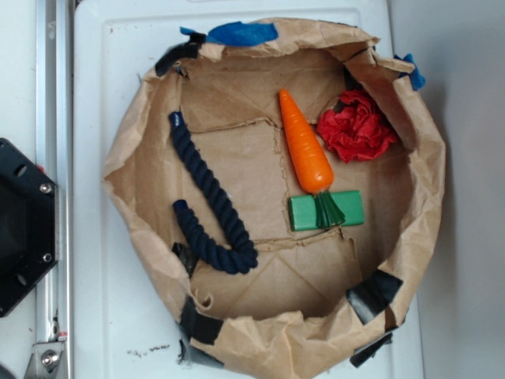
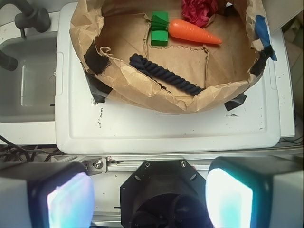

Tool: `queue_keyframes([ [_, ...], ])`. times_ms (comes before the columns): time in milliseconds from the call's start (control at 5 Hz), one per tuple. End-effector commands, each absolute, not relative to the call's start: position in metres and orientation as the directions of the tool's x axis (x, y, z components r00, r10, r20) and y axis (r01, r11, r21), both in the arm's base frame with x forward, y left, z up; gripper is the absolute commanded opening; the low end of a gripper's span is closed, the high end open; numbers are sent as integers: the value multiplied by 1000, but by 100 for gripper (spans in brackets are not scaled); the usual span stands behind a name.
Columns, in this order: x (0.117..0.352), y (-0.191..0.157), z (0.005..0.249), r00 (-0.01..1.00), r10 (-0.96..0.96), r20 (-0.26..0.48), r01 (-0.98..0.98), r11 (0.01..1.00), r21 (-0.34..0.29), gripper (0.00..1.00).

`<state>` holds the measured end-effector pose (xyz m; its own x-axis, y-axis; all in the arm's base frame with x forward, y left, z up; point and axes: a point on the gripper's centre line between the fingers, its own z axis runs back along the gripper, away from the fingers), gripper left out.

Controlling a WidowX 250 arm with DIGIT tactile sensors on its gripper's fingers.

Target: Grab the carrot.

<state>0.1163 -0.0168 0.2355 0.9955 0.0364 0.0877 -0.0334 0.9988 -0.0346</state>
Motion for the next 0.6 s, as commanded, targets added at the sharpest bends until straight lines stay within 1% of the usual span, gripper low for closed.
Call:
queue_keyframes([
  [0,116,-17,235,995,36,88,-33,999,-35,100],
  [200,161,-13,235,994,-9,107,13,999,-35,100],
  [400,196,-17,229,959,-228,167,241,969,-60,100],
])
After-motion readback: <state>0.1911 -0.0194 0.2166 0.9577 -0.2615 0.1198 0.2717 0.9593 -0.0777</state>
